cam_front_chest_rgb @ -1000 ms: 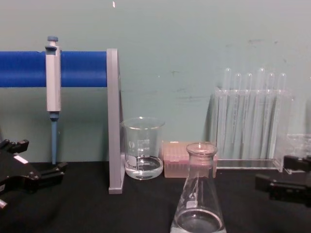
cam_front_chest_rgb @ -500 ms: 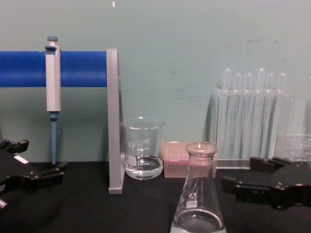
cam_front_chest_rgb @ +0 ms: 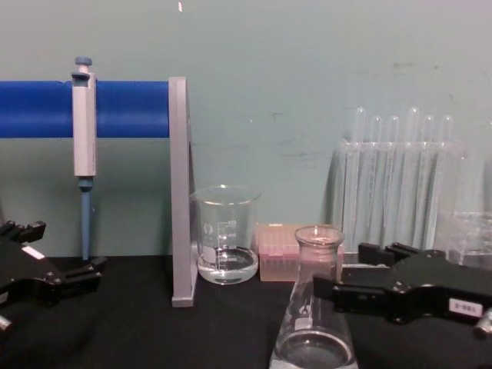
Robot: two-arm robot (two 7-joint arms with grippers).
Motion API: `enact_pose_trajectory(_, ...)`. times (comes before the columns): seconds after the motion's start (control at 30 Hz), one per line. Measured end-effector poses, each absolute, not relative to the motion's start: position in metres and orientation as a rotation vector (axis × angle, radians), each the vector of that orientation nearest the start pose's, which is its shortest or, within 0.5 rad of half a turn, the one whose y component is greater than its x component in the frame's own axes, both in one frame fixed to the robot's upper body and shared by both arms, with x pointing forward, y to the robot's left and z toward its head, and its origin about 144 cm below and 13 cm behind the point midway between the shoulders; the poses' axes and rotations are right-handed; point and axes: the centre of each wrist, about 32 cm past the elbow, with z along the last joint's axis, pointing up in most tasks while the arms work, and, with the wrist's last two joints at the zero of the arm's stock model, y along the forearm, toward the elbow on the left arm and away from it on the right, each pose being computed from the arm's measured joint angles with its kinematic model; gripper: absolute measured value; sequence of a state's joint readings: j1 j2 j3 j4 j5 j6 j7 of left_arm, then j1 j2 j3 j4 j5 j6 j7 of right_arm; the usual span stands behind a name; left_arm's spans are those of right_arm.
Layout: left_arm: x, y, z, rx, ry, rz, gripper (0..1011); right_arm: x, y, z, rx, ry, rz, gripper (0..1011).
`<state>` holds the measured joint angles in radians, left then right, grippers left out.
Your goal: Grasp the erlenmeyer flask with one hand, shake it three times, then place it back.
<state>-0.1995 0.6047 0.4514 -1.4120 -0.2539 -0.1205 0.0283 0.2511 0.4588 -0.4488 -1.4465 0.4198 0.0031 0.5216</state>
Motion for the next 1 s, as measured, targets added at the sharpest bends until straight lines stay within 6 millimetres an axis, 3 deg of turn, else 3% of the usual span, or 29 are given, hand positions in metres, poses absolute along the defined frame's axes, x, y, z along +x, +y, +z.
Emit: enact_pose_trajectory(1.0, 0.489, 0.31, 1.14, 0.304, -0.285, 1.248, 1001, 0.533, -0.222, 1.157, -0.12, -0.029, -0.678, 1003)
